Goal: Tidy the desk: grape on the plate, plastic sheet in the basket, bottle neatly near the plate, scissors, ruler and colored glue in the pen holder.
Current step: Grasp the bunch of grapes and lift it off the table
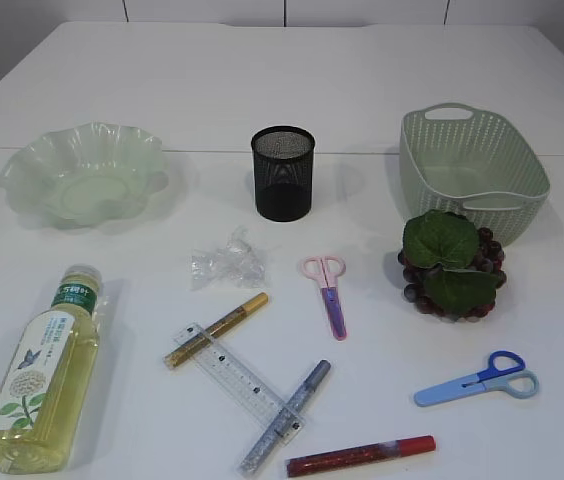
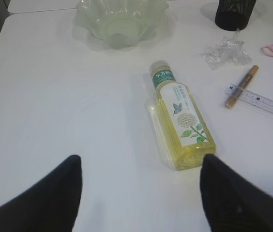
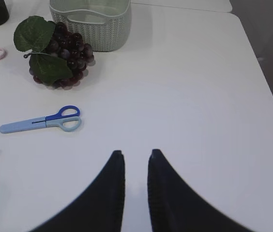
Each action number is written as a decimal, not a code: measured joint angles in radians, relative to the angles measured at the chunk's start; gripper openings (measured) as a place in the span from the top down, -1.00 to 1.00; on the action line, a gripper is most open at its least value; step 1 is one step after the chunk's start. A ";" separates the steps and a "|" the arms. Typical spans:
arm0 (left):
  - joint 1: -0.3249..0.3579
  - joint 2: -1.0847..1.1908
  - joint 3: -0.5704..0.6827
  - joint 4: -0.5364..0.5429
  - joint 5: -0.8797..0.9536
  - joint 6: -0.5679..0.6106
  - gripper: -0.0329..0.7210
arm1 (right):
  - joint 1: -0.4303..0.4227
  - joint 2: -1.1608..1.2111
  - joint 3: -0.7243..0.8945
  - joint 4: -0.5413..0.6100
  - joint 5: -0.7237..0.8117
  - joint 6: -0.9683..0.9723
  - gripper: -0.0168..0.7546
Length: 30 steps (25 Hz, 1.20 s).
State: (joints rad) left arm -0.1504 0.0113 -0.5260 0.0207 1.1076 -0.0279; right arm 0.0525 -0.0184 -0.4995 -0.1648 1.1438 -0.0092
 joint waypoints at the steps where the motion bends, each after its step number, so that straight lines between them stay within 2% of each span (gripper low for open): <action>1: 0.000 0.000 0.000 0.000 0.000 0.000 -0.53 | 0.000 0.000 0.000 0.000 0.000 0.000 0.56; 24: 0.000 0.000 0.000 0.000 0.000 0.000 -0.49 | 0.000 0.000 0.000 0.000 0.000 0.000 0.56; 30: 0.000 0.000 0.000 0.000 0.000 0.000 -0.42 | 0.000 0.000 0.000 0.000 0.000 0.000 0.56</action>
State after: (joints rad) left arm -0.1504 0.0113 -0.5260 0.0207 1.1076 -0.0279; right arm 0.0525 -0.0184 -0.4995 -0.1648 1.1438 -0.0092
